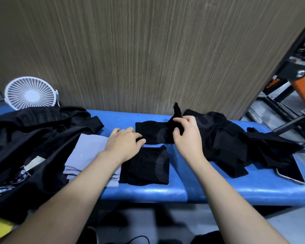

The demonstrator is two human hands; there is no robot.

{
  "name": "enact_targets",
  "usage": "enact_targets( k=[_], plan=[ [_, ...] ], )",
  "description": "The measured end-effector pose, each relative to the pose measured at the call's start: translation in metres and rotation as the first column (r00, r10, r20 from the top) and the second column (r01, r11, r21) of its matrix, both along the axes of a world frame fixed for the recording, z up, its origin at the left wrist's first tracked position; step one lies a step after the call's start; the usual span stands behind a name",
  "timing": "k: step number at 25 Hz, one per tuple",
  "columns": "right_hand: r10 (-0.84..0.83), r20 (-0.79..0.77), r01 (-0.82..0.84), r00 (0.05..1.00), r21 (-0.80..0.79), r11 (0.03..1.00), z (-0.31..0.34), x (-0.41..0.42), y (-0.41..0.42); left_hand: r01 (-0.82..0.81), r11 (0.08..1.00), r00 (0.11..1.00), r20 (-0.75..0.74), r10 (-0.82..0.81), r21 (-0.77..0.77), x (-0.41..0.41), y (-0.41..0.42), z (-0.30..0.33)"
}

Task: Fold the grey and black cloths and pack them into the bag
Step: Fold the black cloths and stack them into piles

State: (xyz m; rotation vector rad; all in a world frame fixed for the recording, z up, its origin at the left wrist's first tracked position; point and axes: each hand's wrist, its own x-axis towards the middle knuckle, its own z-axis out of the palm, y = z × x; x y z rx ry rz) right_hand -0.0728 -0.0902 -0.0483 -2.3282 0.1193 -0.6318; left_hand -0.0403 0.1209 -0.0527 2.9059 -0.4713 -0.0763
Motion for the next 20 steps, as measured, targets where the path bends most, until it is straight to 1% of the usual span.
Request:
enact_targets(
  k=[3, 7, 11, 13, 15, 17, 19, 20],
  plan=[
    [0.141, -0.026, -0.141, 0.990, -0.034, 0.989, -0.004, 0.006, 0.017, 0.006, 1.000, 1.000, -0.016, -0.007, -0.020, 0.002, -0.001, -0.002],
    [0.246, -0.128, -0.251, 0.961, -0.021, 0.968, -0.009, 0.019, 0.034, 0.016, 0.999, 1.000, -0.004, -0.016, -0.031, 0.004, -0.005, -0.001],
    [0.278, -0.275, -0.297, 0.920, -0.030, 0.954, -0.015, 0.028, 0.048, 0.025, 0.999, 1.000, -0.011, -0.026, -0.046, 0.005, -0.003, -0.002],
    [0.292, -0.319, -0.306, 0.902, 0.005, 0.952, -0.013, 0.028, 0.050, 0.026, 0.998, 1.000, -0.013, -0.027, -0.063, 0.004, -0.001, -0.002],
    [0.350, -0.317, -0.322, 0.881, 0.140, 0.936, -0.007, 0.026, 0.047, 0.016, 0.994, 1.000, -0.006, -0.016, -0.104, 0.002, 0.000, 0.002],
    [0.394, -0.254, -0.333, 0.883, 0.254, 0.908, -0.002, 0.023, 0.039, -0.004, 0.986, 1.000, -0.003, 0.003, -0.166, 0.000, -0.001, 0.006],
    [0.376, -0.172, -0.319, 0.911, 0.286, 0.903, 0.000, 0.020, 0.028, -0.010, 0.975, 1.000, 0.003, 0.011, -0.220, -0.003, -0.003, 0.010],
    [0.337, -0.140, -0.291, 0.931, 0.275, 0.916, 0.000, 0.019, 0.022, -0.001, 0.975, 1.000, 0.018, 0.005, -0.220, -0.004, -0.005, 0.011]
  ],
)
